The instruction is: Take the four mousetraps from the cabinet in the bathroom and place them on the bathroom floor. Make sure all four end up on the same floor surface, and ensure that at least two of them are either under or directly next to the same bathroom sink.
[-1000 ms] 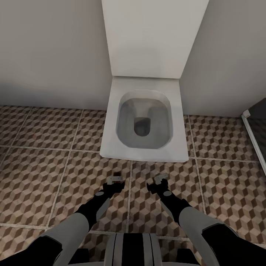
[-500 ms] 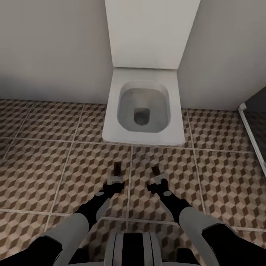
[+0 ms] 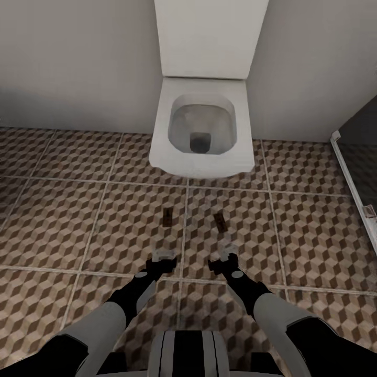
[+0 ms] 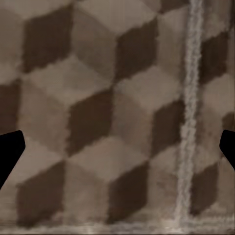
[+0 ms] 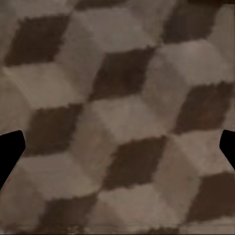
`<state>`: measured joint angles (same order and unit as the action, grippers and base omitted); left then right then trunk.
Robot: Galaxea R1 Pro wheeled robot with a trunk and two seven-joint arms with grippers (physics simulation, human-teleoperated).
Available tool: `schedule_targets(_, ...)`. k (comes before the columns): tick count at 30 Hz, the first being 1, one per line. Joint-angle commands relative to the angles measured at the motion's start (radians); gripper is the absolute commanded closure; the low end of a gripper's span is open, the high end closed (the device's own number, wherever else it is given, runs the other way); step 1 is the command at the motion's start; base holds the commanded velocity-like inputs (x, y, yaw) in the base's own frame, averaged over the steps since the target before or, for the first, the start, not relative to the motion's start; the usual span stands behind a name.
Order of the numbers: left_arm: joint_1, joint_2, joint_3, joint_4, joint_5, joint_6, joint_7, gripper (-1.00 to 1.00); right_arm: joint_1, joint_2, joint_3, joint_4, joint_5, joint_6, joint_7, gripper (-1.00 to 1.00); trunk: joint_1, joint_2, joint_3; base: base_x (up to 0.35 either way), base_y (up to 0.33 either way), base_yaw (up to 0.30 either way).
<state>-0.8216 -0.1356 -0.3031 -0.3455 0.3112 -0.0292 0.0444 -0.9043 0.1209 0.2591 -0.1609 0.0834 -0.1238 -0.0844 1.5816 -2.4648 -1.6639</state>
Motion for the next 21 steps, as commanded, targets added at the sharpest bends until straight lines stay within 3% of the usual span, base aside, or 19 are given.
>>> schedule_targets(1, -0.001, 0.001, -0.008, 0.000, 0.009, -0.003, 0.005, -1.00, -0.001, 0.000, 0.002, 0.001, 0.009, -0.002, -0.006, -1.00, -0.001, 0.000, 0.000, -0.344, 0.000, 0.000)
schedule_targets(21, -0.001, 0.001, -0.008, 0.000, 0.009, -0.003, 0.005, -1.00, -0.001, 0.000, 0.002, 0.001, 0.009, -0.002, -0.006, -1.00, -0.001, 0.000, 0.000, -0.344, 0.000, 0.000)
